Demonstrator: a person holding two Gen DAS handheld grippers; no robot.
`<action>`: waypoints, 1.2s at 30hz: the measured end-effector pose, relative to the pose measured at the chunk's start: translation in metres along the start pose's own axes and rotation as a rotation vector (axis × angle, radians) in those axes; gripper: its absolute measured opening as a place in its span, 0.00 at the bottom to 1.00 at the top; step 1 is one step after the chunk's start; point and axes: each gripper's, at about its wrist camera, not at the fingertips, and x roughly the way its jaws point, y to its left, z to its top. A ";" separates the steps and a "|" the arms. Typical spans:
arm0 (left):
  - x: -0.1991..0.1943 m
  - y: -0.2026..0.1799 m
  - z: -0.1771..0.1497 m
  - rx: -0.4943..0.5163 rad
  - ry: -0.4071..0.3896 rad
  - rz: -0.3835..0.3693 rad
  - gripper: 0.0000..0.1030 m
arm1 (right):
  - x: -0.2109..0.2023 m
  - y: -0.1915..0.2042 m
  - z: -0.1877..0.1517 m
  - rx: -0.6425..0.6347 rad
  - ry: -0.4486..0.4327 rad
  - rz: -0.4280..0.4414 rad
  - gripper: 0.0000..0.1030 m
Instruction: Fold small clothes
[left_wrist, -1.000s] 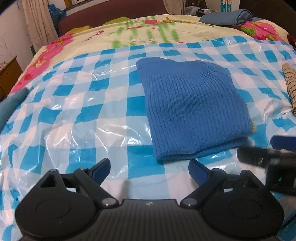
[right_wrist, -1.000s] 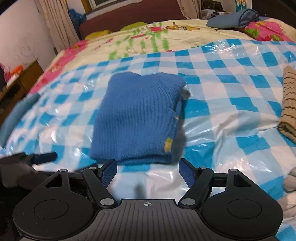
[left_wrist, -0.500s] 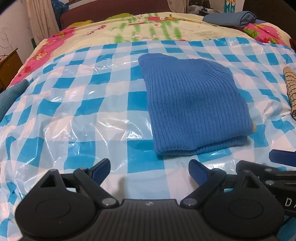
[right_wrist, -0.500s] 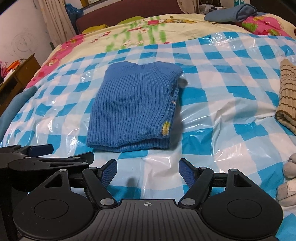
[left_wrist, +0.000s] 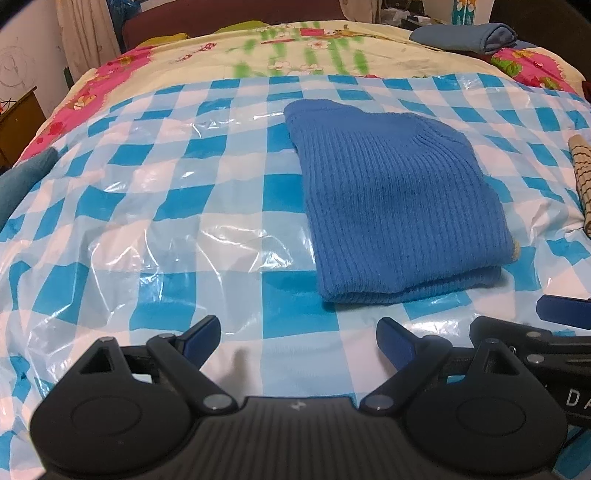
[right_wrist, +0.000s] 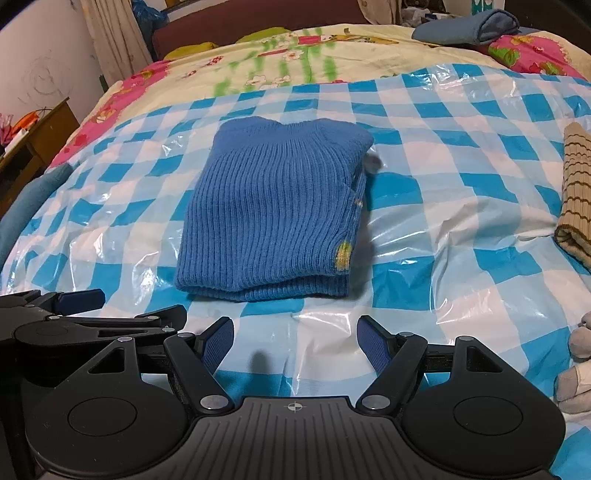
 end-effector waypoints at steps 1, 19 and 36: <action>0.001 0.000 0.000 0.000 0.002 -0.002 0.94 | 0.000 0.000 0.000 0.001 0.000 -0.002 0.73; 0.004 -0.005 -0.001 0.009 0.016 -0.006 0.94 | 0.002 -0.006 -0.003 0.022 0.010 -0.007 0.73; 0.001 -0.013 -0.005 0.039 0.009 0.019 0.94 | -0.002 -0.006 -0.006 -0.004 0.004 -0.047 0.73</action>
